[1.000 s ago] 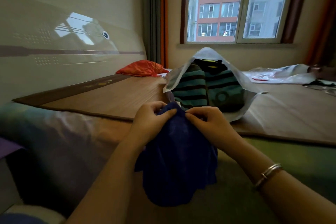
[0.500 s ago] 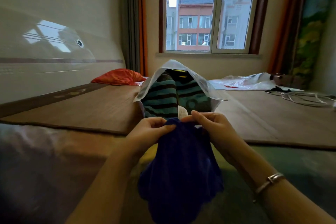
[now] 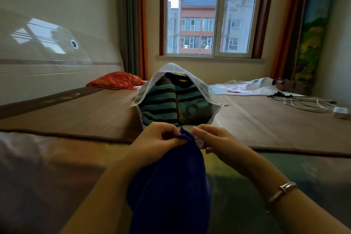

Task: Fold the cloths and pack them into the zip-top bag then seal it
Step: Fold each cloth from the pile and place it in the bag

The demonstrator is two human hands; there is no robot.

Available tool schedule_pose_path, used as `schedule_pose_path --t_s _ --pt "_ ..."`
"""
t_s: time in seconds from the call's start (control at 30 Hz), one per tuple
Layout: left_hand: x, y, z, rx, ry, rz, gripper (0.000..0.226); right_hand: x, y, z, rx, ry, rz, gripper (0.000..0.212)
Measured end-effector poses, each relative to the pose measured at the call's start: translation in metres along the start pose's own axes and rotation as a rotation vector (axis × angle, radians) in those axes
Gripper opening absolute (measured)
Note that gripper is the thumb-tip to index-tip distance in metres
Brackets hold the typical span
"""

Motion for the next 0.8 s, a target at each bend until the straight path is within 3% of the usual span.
schedule_pose_path --t_s 0.17,0.27,0.63,0.73,0.8 --pt "0.003 0.004 0.002 -0.013 0.041 -0.017 0.010 0.007 0.007 -0.007 0.244 -0.002 0.085 0.036" --pt "0.004 0.001 0.004 -0.022 0.032 -0.039 0.014 0.008 0.011 -0.006 0.212 -0.101 0.074 0.020" --pt "-0.003 -0.004 0.002 -0.078 -0.110 -0.126 0.018 0.006 0.005 0.000 0.122 -0.203 0.045 0.030" --pt "-0.007 -0.003 -0.001 -0.166 -0.194 -0.175 0.019 0.010 0.006 -0.007 0.029 -0.079 0.031 0.026" --pt "-0.011 0.003 0.000 -0.233 -0.250 -0.189 0.010 0.014 0.006 -0.015 -0.194 0.167 -0.061 0.016"
Point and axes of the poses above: each hand's wrist, its own x-axis towards the middle knuckle, its own z-axis out of the palm, y = z × x, the point moved 6 cm from there along x, towards the middle knuckle, and after that the axes turned 8 degrees about z, right-handed, at the moved point
